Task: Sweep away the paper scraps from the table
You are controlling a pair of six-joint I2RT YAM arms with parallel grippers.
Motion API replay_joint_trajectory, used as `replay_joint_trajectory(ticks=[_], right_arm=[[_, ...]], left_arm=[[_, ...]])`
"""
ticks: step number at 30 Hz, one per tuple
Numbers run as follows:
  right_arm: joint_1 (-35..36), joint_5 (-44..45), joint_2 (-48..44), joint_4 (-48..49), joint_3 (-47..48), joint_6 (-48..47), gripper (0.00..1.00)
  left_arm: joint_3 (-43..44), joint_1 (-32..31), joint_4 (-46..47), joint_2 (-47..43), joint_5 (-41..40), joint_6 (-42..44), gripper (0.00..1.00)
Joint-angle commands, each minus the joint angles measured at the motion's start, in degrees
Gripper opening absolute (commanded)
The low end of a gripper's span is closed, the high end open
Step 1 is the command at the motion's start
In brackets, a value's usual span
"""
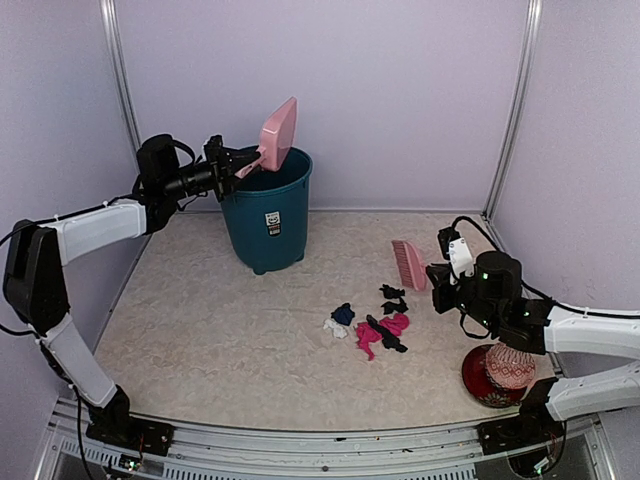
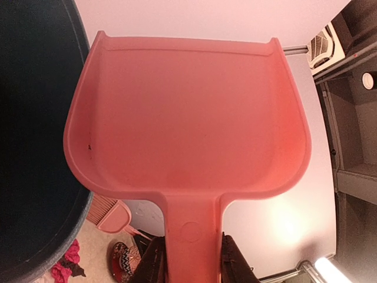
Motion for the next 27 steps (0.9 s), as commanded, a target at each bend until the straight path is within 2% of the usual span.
replay_joint_trajectory(ticks=[1,6,14,22,27], right_arm=[[-0.7,-0.4,-1.7,-0.1,1.1,1.6,0.00],[-0.7,-1.3,-1.9,-1.8,2.3,3.7,0.00],[-0.7,-7.1,-3.0,-4.3,5.0,5.9,0.00],[-0.5,-21.8,-2.0,-5.1,8.6,10.0,0.00],[0.2,-32.3,1.2,-1.0,8.7,17.7,0.00]], left_arm=[[-1.5,0.6,10.1,-1.3,1.1,-6.5,0.00],[-2.2,0.6,10.2,-3.1,1.1,-6.3,0.00],[0.5,0.6,-2.8,-8.0,0.9,7.3,0.00],[-0.3,-0.2,-13.9,-14.5,0.8,20.3,0.00],[1.2,-3.8,-28.1,-19.1,-5.6,34.8,0.00]])
